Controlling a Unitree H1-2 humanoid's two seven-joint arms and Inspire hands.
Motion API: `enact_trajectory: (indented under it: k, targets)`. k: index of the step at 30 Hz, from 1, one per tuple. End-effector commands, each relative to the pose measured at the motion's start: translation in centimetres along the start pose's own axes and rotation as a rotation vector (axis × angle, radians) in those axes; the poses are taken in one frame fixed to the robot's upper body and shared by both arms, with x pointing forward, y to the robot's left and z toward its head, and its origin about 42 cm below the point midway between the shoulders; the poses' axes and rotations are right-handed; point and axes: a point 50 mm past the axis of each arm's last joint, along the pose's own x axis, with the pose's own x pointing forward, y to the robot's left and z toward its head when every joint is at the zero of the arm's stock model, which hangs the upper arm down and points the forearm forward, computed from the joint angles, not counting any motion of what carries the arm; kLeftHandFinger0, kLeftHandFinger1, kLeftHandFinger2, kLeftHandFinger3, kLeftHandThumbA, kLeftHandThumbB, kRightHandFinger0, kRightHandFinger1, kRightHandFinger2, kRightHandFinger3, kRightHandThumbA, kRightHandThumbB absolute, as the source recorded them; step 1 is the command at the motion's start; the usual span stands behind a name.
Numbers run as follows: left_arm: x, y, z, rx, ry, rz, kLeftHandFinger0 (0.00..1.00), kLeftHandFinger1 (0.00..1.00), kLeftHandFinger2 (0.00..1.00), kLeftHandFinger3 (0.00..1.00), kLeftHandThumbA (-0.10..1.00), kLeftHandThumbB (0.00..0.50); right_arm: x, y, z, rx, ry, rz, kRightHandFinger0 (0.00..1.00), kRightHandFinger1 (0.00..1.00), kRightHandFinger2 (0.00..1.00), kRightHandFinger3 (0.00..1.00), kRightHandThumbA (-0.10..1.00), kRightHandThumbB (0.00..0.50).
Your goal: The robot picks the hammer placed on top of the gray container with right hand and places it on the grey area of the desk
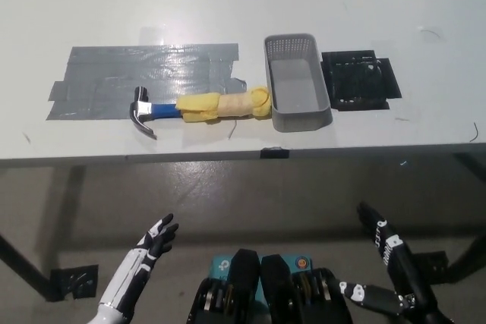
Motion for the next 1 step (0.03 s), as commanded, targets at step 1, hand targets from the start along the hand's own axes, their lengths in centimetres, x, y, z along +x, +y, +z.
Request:
enact_trajectory:
  k: [1]
  targets:
    - [0.12,0.26,1.08,-0.008,-0.062,0.033,1.00,1.00,1.00,1.00,1.00,0.160,0.42,-0.29,1.07,-0.032,-0.075,0.007,1.00,1.00,1.00,1.00,1.00,0.159]
